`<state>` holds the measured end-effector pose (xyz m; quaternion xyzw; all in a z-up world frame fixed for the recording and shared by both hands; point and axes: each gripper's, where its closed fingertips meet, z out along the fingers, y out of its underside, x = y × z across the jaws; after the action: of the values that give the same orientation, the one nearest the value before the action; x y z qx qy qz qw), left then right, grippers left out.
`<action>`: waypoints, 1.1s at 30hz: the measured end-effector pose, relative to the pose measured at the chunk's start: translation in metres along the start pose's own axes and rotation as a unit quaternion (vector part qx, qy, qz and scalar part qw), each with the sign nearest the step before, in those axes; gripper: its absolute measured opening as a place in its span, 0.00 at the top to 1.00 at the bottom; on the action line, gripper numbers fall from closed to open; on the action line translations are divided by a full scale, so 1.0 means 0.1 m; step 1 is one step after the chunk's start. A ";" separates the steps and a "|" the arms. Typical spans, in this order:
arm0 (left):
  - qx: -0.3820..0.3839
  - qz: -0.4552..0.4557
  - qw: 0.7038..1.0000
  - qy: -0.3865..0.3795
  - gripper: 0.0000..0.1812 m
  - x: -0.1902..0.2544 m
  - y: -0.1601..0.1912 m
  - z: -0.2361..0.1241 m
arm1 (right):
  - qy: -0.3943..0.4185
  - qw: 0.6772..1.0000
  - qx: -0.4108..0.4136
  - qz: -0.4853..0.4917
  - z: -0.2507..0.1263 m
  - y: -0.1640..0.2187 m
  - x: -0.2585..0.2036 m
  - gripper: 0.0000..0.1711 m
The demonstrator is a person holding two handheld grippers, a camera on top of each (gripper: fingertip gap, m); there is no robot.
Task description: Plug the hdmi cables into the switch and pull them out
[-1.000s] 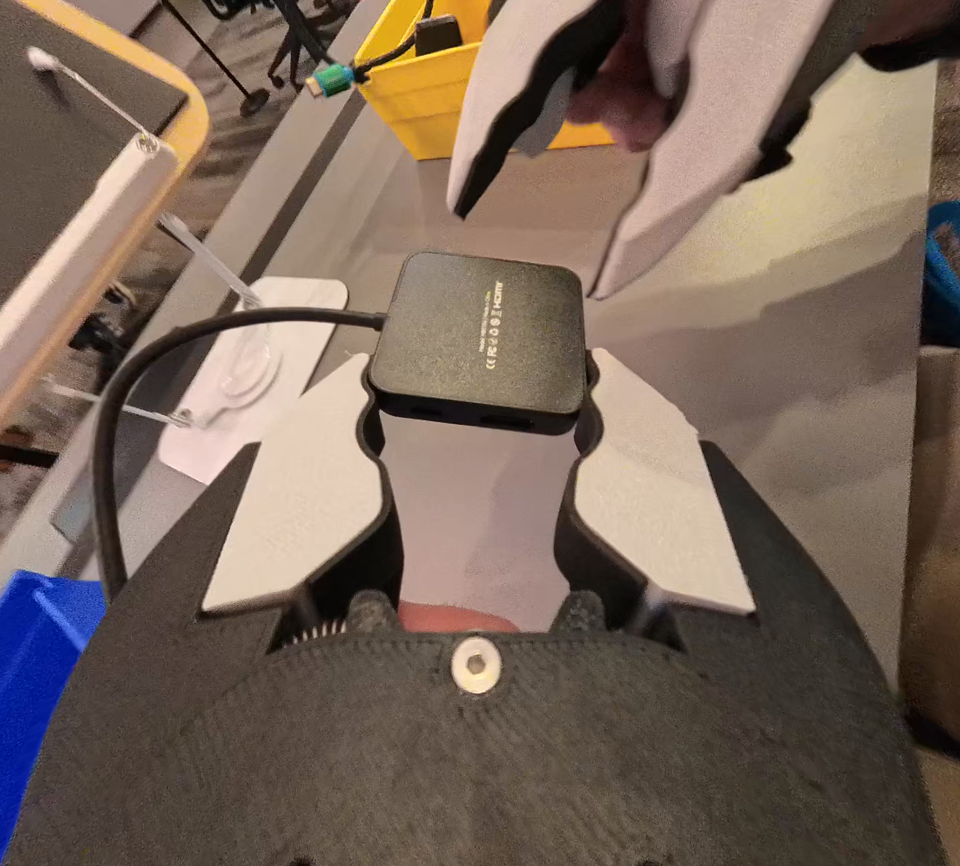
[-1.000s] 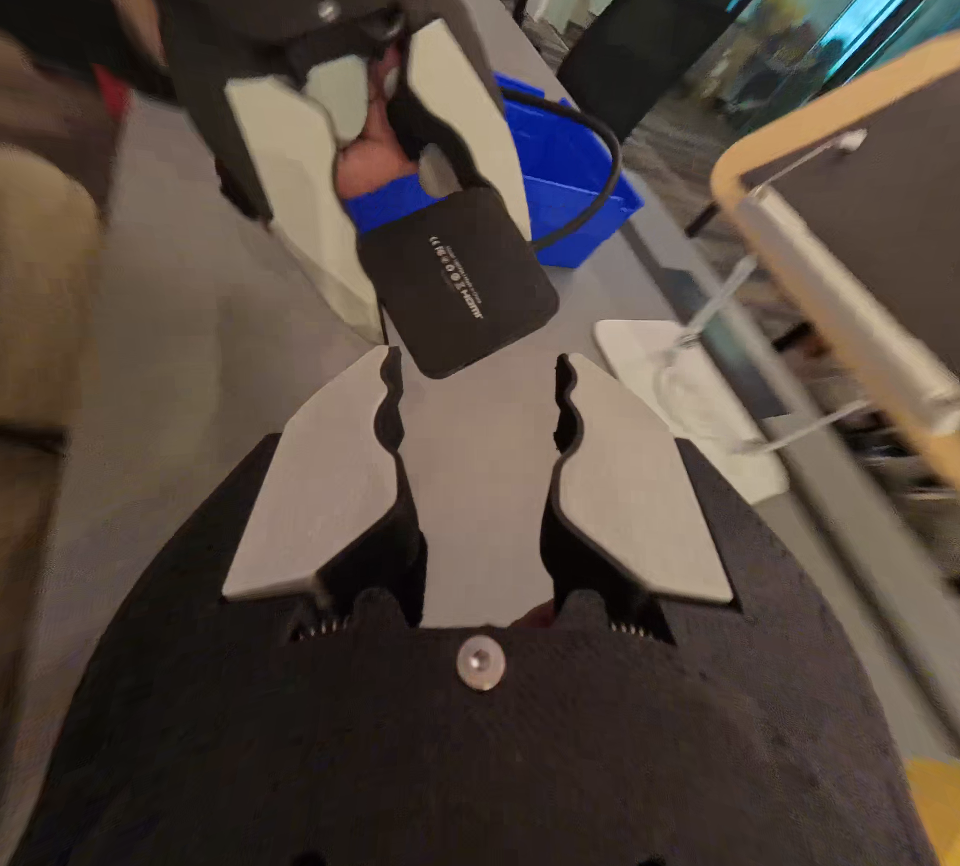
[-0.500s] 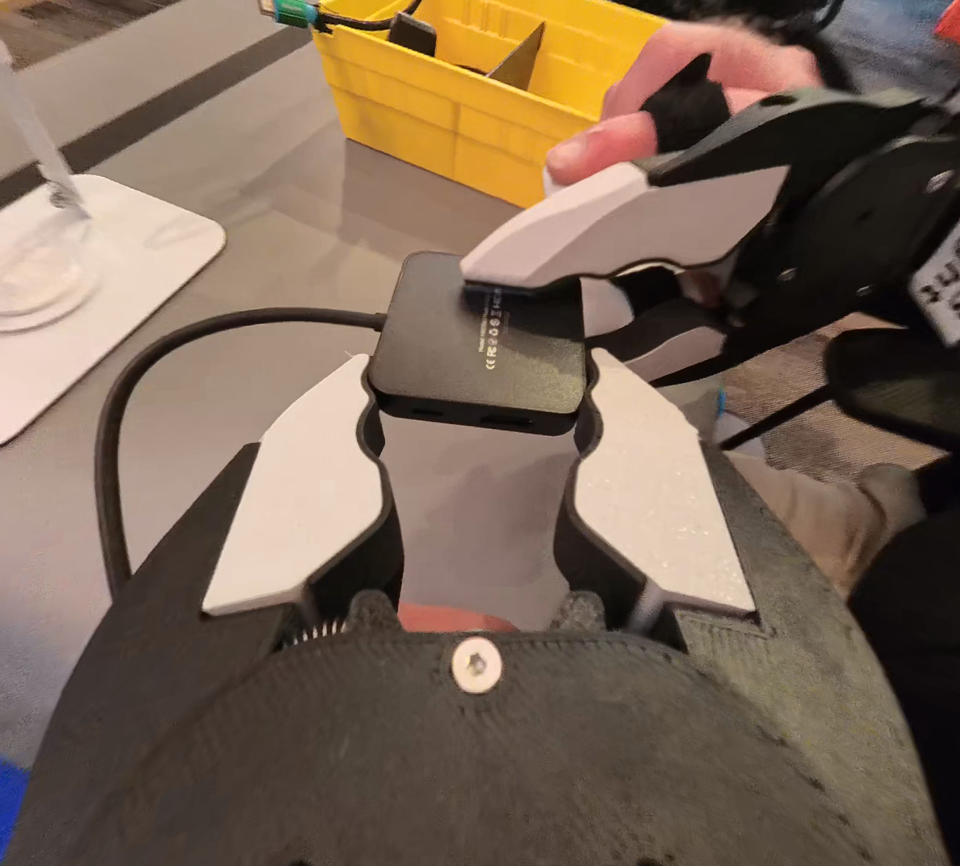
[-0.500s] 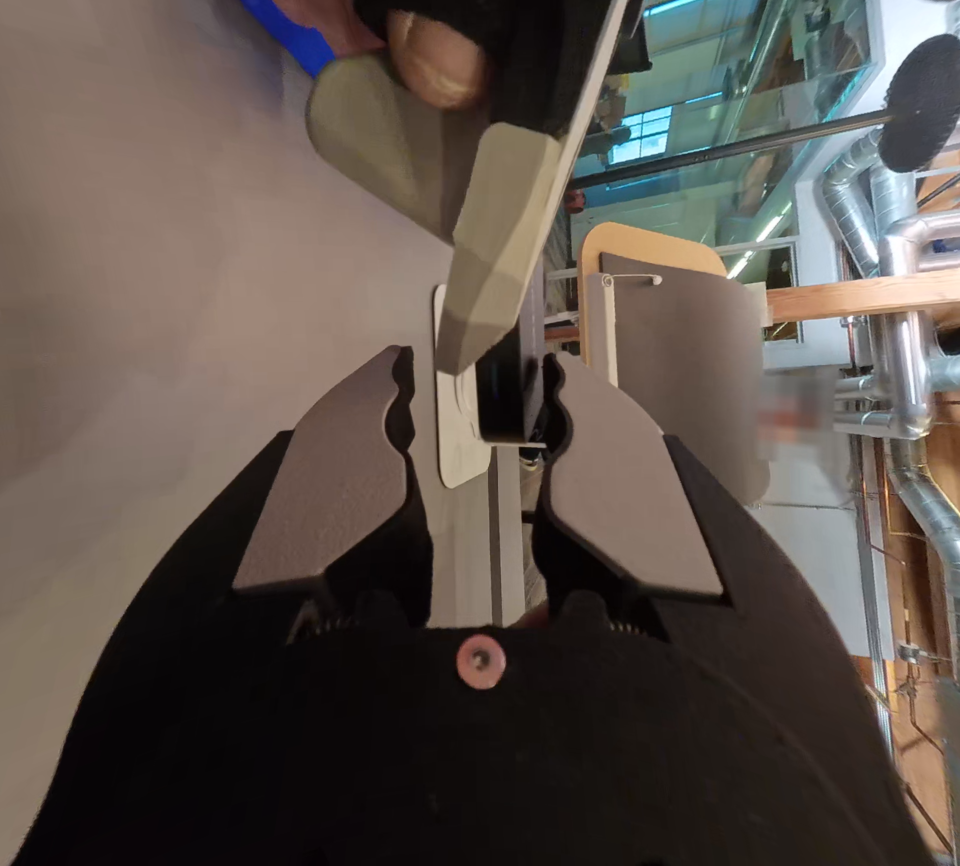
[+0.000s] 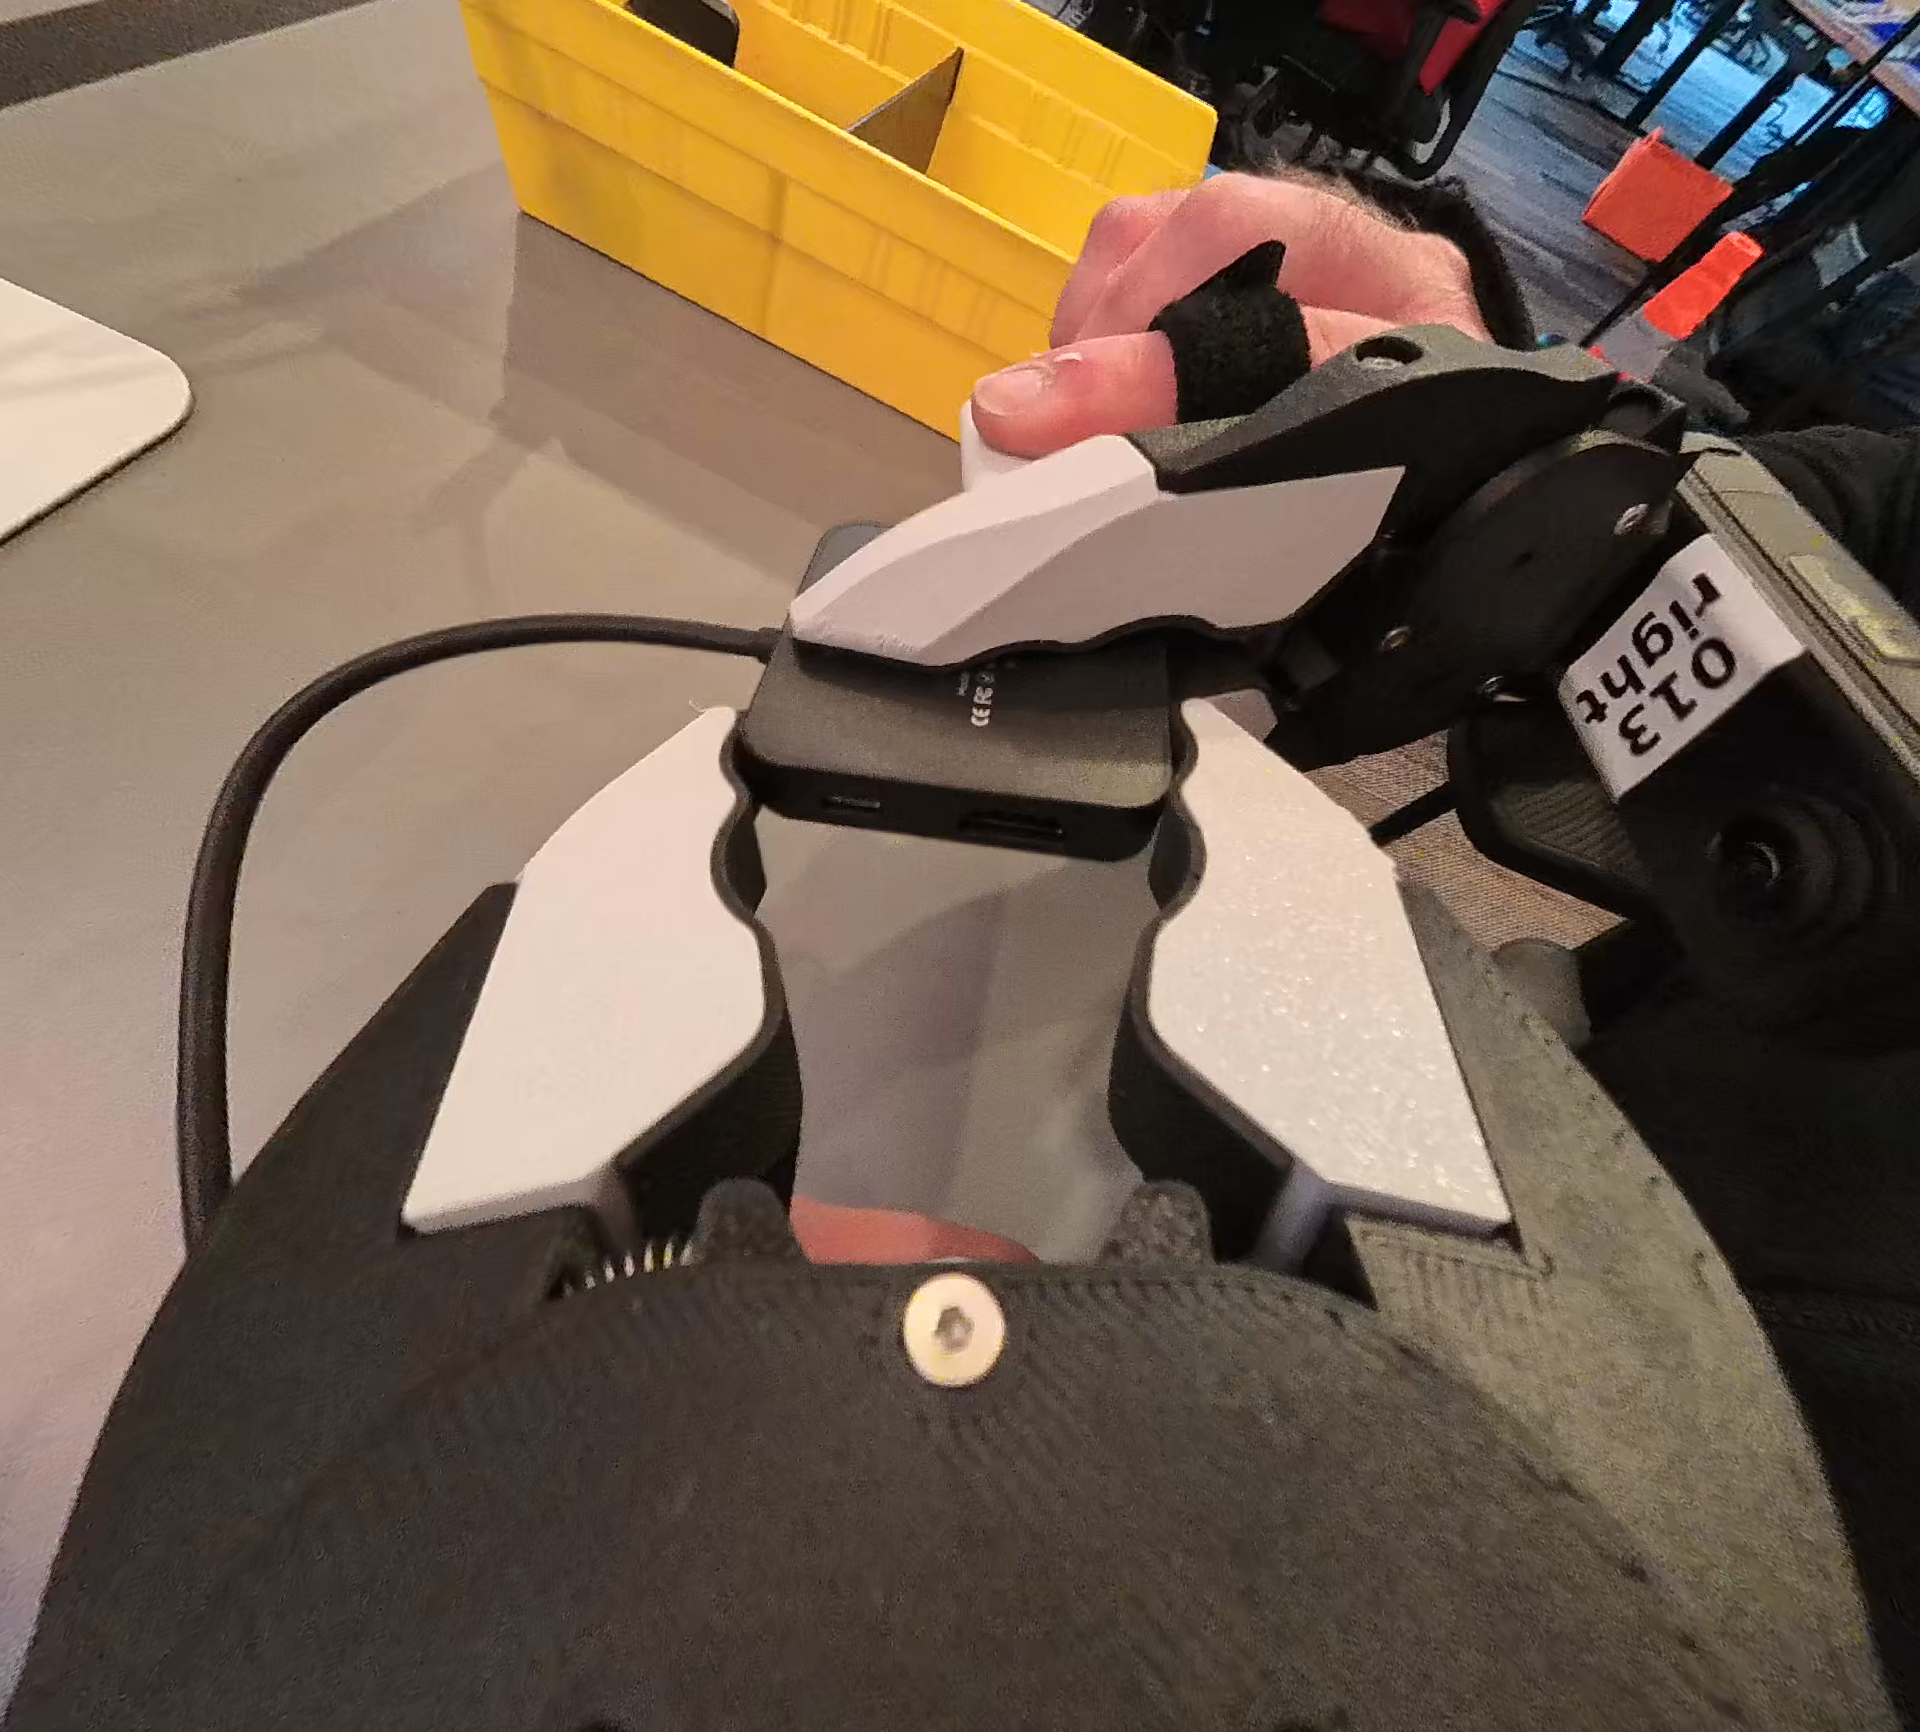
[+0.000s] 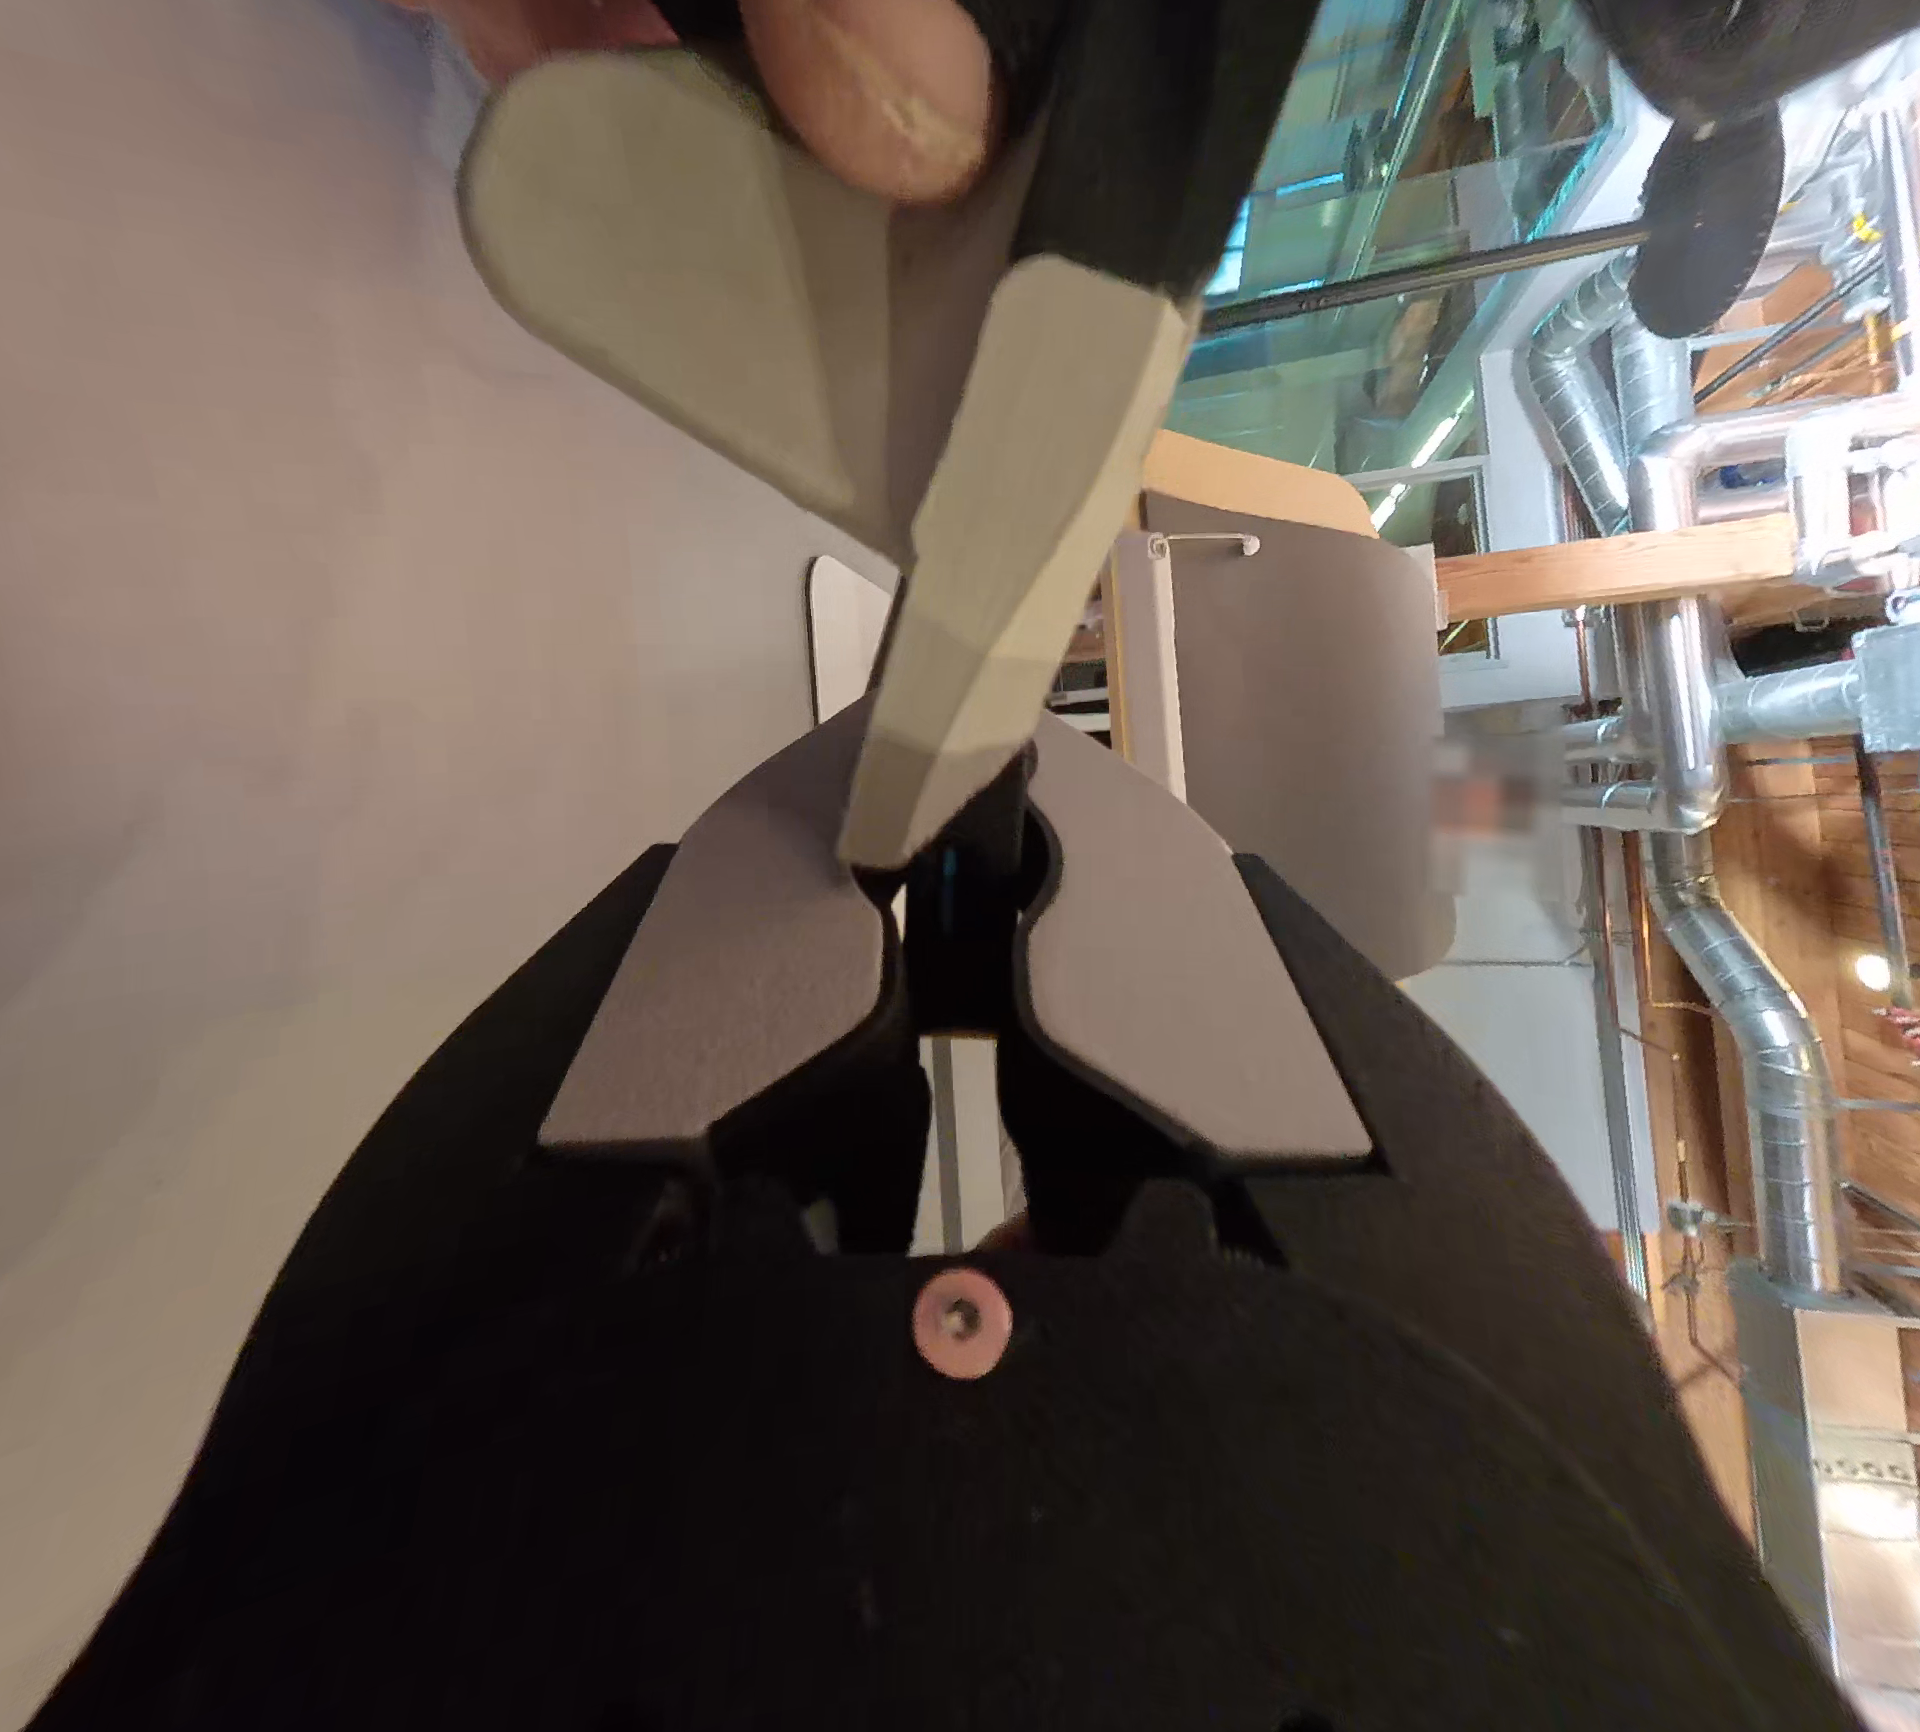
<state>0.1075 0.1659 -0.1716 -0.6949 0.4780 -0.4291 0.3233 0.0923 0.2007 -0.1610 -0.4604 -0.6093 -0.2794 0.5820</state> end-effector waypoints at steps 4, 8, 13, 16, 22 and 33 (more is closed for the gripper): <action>-0.001 0.021 0.999 -0.046 0.57 -0.15 -0.02 -0.14 | 0.005 0.999 -0.023 0.026 0.00 0.16 0.06 0.93; -0.014 0.075 0.989 -0.124 0.63 -0.42 0.03 -0.47 | 0.006 0.998 -0.037 0.053 -0.03 0.28 0.09 0.92; -0.042 0.118 0.958 -0.259 0.72 -0.96 0.19 -1.16 | -0.002 0.996 -0.043 0.078 -0.05 0.35 0.03 0.93; -0.071 0.146 0.917 -0.365 0.77 -1.39 0.32 -1.71 | -0.004 0.995 -0.043 0.090 -0.05 0.38 0.01 0.93; -0.110 0.142 0.856 -0.485 0.84 -2.04 0.48 -2.57 | -0.007 0.993 -0.045 0.108 -0.04 0.42 0.00 0.93; -0.207 0.099 0.846 -0.481 0.89 -2.66 0.72 -2.74 | -0.012 0.992 -0.051 0.118 -0.05 0.46 -0.03 0.93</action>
<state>-0.2144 0.3813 -0.1938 -0.8142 0.4063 0.1025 0.4019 0.1352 0.2156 -0.1719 -0.5611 -0.5429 -0.2338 0.5794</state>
